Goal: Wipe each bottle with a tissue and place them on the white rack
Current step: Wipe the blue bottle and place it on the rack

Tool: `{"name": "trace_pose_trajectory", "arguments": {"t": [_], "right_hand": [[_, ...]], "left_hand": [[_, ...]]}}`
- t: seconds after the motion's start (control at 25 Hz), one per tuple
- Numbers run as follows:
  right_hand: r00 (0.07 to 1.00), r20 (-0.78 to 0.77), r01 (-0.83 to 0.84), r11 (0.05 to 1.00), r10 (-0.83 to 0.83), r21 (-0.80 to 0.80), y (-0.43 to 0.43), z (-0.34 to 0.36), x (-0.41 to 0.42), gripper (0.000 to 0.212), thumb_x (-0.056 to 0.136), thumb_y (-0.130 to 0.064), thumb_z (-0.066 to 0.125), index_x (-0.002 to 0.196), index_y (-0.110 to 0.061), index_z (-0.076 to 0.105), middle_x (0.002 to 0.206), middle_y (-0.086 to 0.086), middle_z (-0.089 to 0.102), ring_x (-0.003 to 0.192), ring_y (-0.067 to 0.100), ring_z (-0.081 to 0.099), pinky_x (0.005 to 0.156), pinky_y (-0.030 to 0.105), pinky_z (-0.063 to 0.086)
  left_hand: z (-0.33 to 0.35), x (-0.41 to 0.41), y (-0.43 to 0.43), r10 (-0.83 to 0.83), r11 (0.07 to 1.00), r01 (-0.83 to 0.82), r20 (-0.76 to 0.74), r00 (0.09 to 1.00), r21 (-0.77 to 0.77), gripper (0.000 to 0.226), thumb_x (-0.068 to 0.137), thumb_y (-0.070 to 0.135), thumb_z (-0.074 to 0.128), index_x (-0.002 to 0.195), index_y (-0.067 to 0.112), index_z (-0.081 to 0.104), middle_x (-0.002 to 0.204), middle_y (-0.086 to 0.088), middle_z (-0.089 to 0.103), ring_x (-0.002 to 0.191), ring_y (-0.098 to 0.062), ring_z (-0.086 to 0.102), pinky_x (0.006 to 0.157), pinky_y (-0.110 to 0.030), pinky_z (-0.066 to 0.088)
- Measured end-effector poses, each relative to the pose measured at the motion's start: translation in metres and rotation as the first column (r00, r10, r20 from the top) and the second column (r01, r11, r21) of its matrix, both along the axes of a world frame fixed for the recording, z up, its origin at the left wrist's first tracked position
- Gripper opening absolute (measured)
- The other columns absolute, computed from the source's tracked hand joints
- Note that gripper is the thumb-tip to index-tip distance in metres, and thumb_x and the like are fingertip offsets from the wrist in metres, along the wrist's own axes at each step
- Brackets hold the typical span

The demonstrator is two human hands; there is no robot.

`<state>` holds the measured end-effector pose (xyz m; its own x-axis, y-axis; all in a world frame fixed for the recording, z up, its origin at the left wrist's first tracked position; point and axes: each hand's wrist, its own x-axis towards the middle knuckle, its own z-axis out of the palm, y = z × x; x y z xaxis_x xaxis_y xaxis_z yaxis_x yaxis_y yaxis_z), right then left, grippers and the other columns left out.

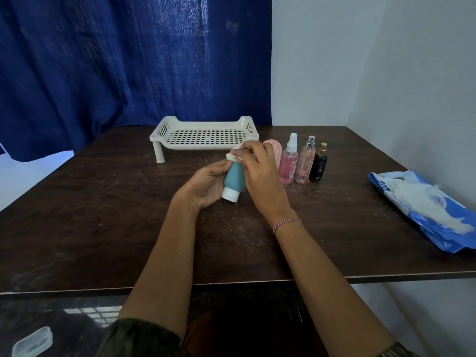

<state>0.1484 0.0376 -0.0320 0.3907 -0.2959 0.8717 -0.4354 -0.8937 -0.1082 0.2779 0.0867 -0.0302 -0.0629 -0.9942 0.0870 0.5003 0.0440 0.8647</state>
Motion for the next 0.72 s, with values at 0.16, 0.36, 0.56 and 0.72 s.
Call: {"name": "trace_pose_trajectory", "arguments": {"t": [0.16,0.36,0.56,0.72], "right_hand": [[0.992,0.124,-0.015,0.987,-0.005,0.158,-0.0014,0.0017,-0.0047,0.034,0.089,-0.018,0.039,0.110,-0.003,0.062,0.113,0.014,0.055,0.109,0.022,0.045,0.095,0.031,0.044],[0.976,0.216,-0.089,0.956,0.028,0.279,-0.0079,0.0021,-0.0081,0.023,0.090,-0.002,0.051,0.110,-0.004,0.062,0.111,0.012,0.054,0.108,0.022,0.049,0.093,0.036,0.046],[0.967,0.249,-0.132,0.945,0.056,0.300,-0.0061,0.0016,-0.0067,0.025,0.090,-0.002,0.054,0.113,-0.004,0.062,0.113,0.013,0.054,0.110,0.021,0.051,0.094,0.036,0.049],[0.970,0.230,-0.140,0.949,0.075,0.281,-0.0027,0.0002,-0.0047,0.025,0.089,-0.002,0.056,0.113,-0.004,0.062,0.111,0.012,0.053,0.109,0.015,0.048,0.096,0.026,0.045]], "left_hand": [[0.0010,0.0003,0.0009,-0.045,0.999,0.044,0.051,0.998,0.022,0.036,0.091,0.020,0.040,0.123,0.008,0.052,0.103,-0.010,0.065,0.086,-0.021,0.065,0.073,-0.038,0.055],[0.0010,0.0029,0.0008,-0.032,0.999,0.031,0.054,0.998,0.019,0.035,0.095,0.019,0.035,0.124,0.011,0.052,0.104,-0.010,0.064,0.085,-0.020,0.064,0.071,-0.039,0.056],[-0.0008,0.0056,-0.0012,-0.009,1.000,0.009,0.041,0.999,0.006,0.038,0.095,0.021,0.036,0.128,0.012,0.050,0.111,-0.011,0.062,0.090,-0.021,0.061,0.072,-0.039,0.055],[0.0000,0.0060,-0.0017,0.043,0.999,-0.043,0.025,0.999,0.001,0.035,0.099,0.021,0.031,0.126,0.013,0.051,0.109,-0.010,0.062,0.090,-0.020,0.061,0.072,-0.037,0.055]]}}
